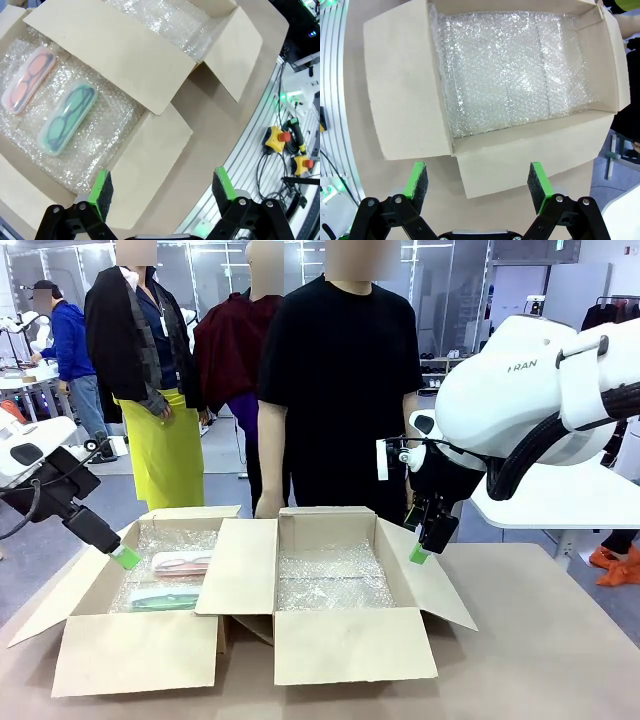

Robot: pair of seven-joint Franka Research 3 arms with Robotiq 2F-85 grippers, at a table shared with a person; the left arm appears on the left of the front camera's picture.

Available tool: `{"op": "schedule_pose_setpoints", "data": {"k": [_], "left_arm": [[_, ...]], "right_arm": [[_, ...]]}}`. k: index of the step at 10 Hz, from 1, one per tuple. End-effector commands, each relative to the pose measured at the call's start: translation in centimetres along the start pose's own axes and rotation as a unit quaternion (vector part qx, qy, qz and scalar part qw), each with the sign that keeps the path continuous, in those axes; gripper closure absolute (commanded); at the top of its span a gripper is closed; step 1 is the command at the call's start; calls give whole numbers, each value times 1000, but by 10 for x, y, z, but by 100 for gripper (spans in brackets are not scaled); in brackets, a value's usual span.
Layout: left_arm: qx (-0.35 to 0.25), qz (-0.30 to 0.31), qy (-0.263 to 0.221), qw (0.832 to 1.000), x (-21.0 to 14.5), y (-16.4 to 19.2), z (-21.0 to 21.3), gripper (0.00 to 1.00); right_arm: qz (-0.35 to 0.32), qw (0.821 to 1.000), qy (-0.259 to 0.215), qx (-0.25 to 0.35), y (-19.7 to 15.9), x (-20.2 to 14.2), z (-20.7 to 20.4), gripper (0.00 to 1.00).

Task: Pack the glasses set securely to prepare it for shipping.
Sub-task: Position the Package Box on the left side of the table.

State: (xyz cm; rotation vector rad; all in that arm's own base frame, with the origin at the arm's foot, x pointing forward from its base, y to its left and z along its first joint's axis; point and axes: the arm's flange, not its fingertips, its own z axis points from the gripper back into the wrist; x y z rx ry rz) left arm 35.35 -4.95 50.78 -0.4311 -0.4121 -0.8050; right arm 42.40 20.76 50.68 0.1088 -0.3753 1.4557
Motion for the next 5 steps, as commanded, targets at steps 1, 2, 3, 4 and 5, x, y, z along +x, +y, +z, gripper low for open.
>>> {"op": "schedule_pose_setpoints", "data": {"k": [1,2,3,4,5], "left_arm": [[13,6,4,1000,3,0,1,0],[13,6,4,1000,3,0,1,0],[13,6,4,1000,3,0,1,0],[13,6,4,1000,3,0,1,0],[13,6,4,1000,3,0,1,0]], "right_arm": [[-4,1000,5,1,0,2,1,0],[-4,1000,5,1,0,2,1,0],[-4,1000,5,1,0,2,1,0],[-4,1000,5,1,0,2,1,0],[-4,1000,5,1,0,2,1,0]]}}
